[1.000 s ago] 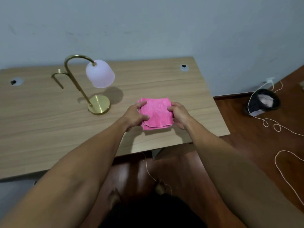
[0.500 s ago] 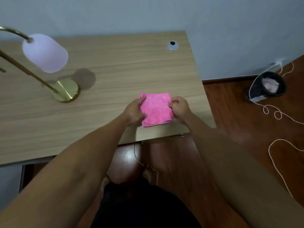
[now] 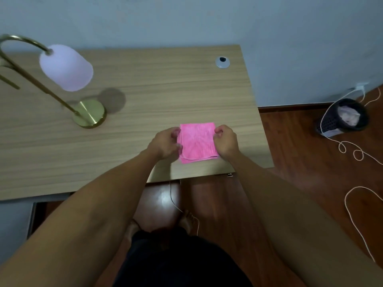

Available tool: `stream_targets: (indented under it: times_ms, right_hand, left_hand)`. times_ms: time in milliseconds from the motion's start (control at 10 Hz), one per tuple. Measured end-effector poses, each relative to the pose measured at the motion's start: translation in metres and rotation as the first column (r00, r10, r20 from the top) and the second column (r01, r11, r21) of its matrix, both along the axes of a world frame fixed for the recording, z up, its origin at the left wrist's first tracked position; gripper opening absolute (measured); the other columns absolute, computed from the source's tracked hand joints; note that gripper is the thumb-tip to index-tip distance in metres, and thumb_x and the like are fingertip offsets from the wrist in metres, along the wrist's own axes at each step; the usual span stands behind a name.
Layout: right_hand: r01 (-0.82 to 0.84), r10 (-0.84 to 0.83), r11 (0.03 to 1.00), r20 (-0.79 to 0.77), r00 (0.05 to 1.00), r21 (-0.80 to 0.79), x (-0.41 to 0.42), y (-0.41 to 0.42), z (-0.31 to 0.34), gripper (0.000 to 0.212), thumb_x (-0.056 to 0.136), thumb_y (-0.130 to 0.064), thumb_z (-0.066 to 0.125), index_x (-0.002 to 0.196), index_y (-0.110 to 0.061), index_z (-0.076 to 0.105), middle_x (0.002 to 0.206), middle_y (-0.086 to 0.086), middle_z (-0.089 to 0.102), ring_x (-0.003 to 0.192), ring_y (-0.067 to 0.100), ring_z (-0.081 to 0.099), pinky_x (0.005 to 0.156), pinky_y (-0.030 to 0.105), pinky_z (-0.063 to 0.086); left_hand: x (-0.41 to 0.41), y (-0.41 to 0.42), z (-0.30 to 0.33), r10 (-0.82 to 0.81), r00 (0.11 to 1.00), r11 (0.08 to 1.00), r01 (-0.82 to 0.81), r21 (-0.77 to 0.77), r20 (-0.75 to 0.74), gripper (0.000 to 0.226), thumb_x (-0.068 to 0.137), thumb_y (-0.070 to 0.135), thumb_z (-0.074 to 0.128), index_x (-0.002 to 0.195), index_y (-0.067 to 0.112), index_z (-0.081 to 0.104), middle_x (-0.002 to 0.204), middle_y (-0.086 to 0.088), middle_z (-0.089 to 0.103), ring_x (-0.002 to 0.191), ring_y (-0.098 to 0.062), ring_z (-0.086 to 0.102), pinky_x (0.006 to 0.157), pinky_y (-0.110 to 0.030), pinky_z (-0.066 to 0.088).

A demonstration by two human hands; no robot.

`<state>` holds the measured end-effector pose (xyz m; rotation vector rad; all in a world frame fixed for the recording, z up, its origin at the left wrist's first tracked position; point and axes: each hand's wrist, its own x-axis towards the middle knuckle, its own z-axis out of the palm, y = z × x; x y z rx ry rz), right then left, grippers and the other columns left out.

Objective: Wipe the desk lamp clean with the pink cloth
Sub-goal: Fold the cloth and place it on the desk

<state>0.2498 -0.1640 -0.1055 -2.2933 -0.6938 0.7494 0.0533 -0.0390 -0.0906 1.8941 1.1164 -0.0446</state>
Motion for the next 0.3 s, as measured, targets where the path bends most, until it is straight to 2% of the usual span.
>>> stream_targets:
  times_ms: [200, 300]
  right_hand:
    - [-0.152, 0.152, 0.988, -0.007, 0.988, 0.002, -0.039, 0.033, 0.018, 0.028, 0.099, -0.008, 0.052, 0.124, -0.011, 0.063, 0.127, 0.009, 0.066, 0.107, 0.023, 0.063, 0.1, 0.037, 0.053]
    - [-0.242, 0.243, 0.97, -0.04, 0.969, 0.029, -0.069, 0.052, 0.023, 0.028, 0.103, -0.009, 0.049, 0.129, -0.011, 0.059, 0.128, 0.01, 0.066, 0.095, 0.012, 0.061, 0.089, 0.027, 0.053]
  left_hand:
    - [-0.05, 0.024, 0.017, 0.137, 0.99, 0.987, -0.133, 0.093, -0.041, 0.052, 0.087, 0.026, 0.069, 0.137, 0.02, 0.057, 0.118, -0.004, 0.068, 0.111, -0.025, 0.064, 0.103, -0.037, 0.049]
    - [-0.082, 0.038, 0.025, 0.16, 0.986, 0.981, -0.154, 0.119, -0.043, 0.05, 0.088, 0.027, 0.067, 0.136, 0.018, 0.058, 0.119, -0.005, 0.068, 0.11, -0.025, 0.064, 0.101, -0.034, 0.049]
